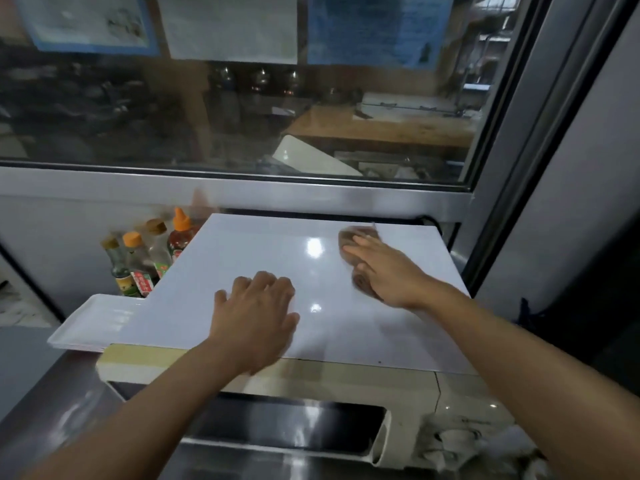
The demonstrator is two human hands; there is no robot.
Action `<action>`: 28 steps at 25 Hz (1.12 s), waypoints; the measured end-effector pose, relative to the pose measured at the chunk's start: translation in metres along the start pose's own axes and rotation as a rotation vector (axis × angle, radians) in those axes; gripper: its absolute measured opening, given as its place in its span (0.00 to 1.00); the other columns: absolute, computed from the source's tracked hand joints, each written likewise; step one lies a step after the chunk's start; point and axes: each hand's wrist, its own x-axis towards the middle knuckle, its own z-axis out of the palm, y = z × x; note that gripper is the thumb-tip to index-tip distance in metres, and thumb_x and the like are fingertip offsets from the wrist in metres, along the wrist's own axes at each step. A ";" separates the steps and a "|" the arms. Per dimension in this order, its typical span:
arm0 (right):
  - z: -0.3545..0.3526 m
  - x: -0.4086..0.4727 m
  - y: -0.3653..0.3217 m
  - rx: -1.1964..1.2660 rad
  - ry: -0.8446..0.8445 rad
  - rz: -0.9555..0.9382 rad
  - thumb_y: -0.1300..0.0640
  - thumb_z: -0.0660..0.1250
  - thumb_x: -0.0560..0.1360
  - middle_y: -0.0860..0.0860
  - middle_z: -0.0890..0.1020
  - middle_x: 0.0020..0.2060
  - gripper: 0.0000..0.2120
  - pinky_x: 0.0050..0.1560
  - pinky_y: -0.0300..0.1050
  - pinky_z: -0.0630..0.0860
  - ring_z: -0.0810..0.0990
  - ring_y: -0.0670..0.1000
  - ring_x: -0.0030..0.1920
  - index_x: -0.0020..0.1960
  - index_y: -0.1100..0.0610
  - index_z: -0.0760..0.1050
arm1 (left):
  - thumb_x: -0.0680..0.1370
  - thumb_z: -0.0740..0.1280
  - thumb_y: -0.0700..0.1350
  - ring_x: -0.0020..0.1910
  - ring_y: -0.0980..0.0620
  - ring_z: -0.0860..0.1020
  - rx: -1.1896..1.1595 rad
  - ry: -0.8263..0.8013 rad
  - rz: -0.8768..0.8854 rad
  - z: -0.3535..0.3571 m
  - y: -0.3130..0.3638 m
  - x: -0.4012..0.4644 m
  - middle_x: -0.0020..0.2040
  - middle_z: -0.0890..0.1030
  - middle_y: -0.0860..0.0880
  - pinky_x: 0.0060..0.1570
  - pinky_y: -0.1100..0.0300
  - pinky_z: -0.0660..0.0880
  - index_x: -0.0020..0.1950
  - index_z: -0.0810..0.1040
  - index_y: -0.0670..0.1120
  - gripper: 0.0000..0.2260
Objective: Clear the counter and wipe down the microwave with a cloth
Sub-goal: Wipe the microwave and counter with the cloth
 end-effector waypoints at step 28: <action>0.004 -0.112 0.045 0.122 0.184 0.438 0.50 0.51 0.79 0.57 0.58 0.69 0.18 0.57 0.51 0.68 0.67 0.58 0.62 0.67 0.55 0.55 | 0.77 0.55 0.60 0.67 0.45 0.66 0.005 -0.040 0.052 0.013 0.053 0.003 0.70 0.66 0.52 0.63 0.43 0.66 0.67 0.65 0.58 0.19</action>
